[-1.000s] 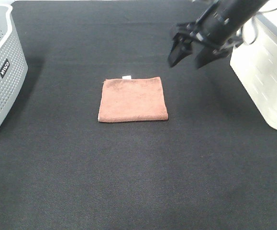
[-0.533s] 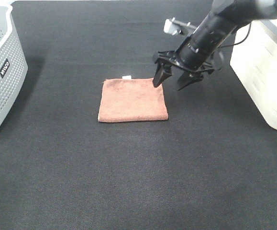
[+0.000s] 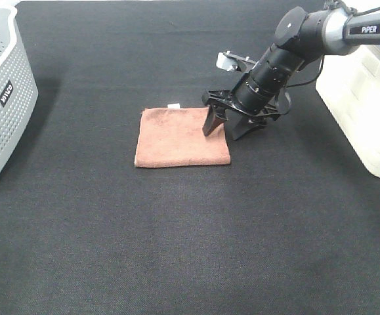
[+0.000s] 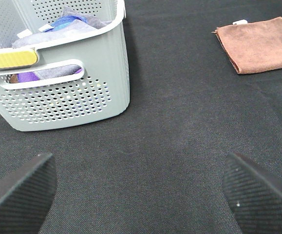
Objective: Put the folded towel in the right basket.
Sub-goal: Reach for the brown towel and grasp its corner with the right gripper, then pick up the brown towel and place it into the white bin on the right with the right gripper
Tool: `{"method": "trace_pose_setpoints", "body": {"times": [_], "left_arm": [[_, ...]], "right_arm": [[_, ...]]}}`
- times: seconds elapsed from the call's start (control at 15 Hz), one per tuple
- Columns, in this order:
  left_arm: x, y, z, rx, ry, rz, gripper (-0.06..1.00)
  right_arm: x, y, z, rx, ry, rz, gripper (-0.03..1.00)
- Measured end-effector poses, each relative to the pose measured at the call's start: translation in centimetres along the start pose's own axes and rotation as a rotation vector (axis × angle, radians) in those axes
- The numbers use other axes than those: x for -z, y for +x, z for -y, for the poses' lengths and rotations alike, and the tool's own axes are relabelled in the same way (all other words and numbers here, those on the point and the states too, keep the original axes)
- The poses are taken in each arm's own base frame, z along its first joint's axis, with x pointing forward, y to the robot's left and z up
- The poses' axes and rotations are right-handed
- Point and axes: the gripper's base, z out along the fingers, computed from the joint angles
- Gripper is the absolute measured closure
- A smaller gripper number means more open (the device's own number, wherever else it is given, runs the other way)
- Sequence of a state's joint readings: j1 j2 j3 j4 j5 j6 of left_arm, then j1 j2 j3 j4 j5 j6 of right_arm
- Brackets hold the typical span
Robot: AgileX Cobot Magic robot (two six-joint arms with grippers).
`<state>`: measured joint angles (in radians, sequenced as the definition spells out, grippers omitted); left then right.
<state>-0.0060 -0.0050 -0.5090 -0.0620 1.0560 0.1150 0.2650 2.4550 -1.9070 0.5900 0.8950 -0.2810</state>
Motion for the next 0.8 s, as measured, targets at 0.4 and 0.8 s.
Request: {"method": "trace_pose_setpoints", "body": {"times": [0.4, 0.8], "left_arm": [[0.0, 0.0, 0.0, 0.0, 0.0, 0.0, 0.07], [0.0, 0.0, 0.0, 0.0, 0.0, 0.0, 0.07]], "right_arm": [[-0.9, 0.1, -0.2, -0.048, -0.076, 0.007, 0.77], [0.3, -0.9, -1.1, 0.0, -0.099, 0.002, 0.97]]}}
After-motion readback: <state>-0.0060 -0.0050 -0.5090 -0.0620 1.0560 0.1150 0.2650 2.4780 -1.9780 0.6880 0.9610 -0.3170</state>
